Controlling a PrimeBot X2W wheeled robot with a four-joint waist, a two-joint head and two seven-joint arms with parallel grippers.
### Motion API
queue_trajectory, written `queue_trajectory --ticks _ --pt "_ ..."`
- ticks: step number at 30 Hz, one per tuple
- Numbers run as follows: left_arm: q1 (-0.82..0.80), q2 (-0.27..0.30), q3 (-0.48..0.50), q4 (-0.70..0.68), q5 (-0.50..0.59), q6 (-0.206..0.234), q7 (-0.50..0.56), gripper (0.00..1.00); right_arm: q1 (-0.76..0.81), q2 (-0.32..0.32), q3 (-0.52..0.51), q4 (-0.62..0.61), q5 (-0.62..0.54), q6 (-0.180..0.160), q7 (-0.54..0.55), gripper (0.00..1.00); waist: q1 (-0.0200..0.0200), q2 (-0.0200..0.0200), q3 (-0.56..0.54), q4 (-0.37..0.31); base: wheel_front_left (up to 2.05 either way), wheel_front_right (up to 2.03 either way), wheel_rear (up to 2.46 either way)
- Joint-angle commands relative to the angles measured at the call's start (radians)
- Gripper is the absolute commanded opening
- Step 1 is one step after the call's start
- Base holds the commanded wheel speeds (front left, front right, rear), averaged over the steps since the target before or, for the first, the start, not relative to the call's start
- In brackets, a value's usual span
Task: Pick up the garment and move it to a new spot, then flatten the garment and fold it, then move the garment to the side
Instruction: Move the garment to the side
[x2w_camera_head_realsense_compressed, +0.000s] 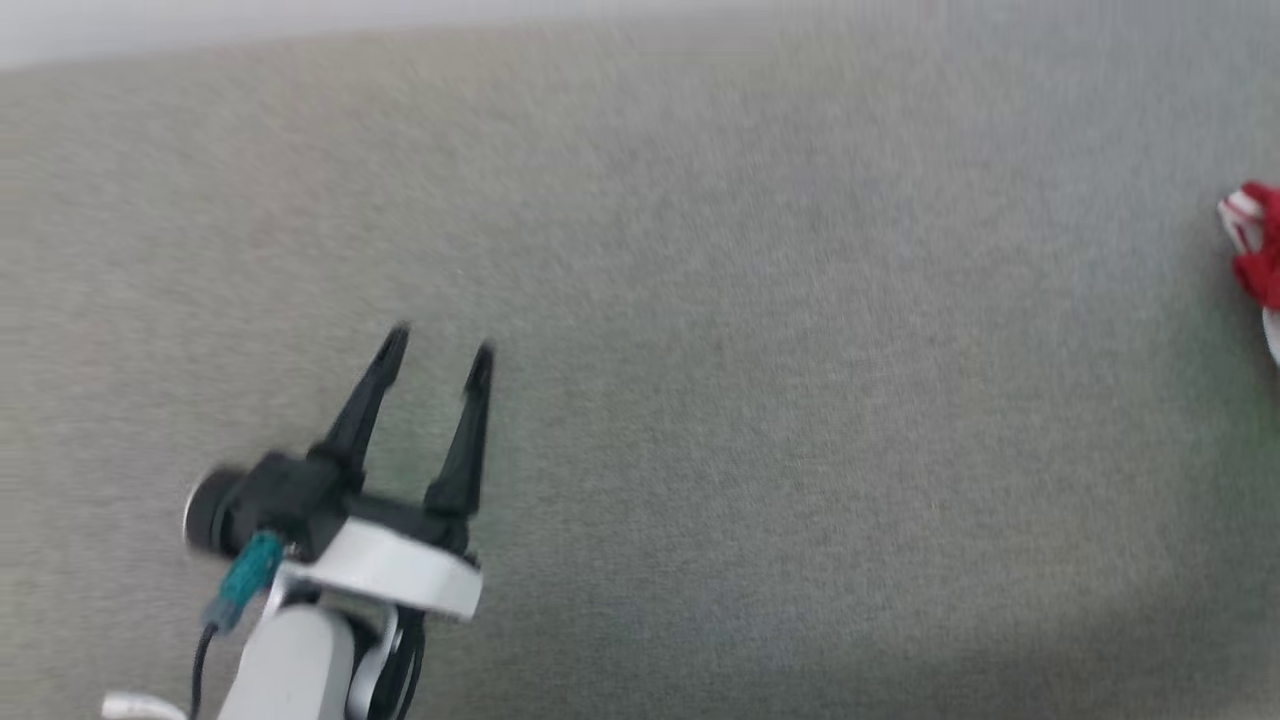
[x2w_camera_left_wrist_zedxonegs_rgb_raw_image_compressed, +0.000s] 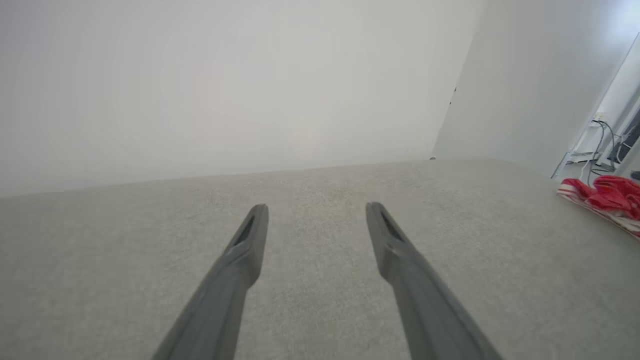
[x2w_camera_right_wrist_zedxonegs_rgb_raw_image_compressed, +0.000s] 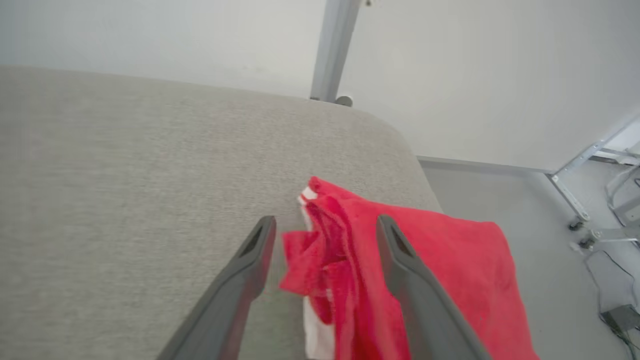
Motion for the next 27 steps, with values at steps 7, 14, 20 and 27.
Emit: queue_trajectory --ticks 7,14,20,27 --pt "0.173 -0.017 0.068 0.058 -0.013 0.001 -0.005 1.00 0.211 0.110 0.068 -0.102 0.044 -0.001 -0.092 1.00 0.0000 0.0000 -0.210 0.102 0.00 0.00 0.00" --pt "0.275 -0.018 0.115 0.073 -0.020 0.001 -0.005 1.00 0.336 0.191 0.027 -0.176 0.030 -0.001 -0.112 1.00 0.0000 0.0000 -0.294 0.138 0.00 0.00 0.00" --pt "0.323 -0.016 0.151 0.057 -0.023 0.001 -0.005 1.00 0.428 0.248 -0.047 -0.294 -0.001 -0.001 -0.113 1.00 0.0000 0.0000 -0.318 0.153 0.00 0.00 0.00" --pt "0.342 -0.008 0.158 0.021 -0.044 0.001 -0.005 1.00 0.556 0.307 -0.140 -0.467 -0.045 -0.001 -0.113 1.00 0.0000 0.0000 -0.330 0.169 0.00 0.00 0.00"
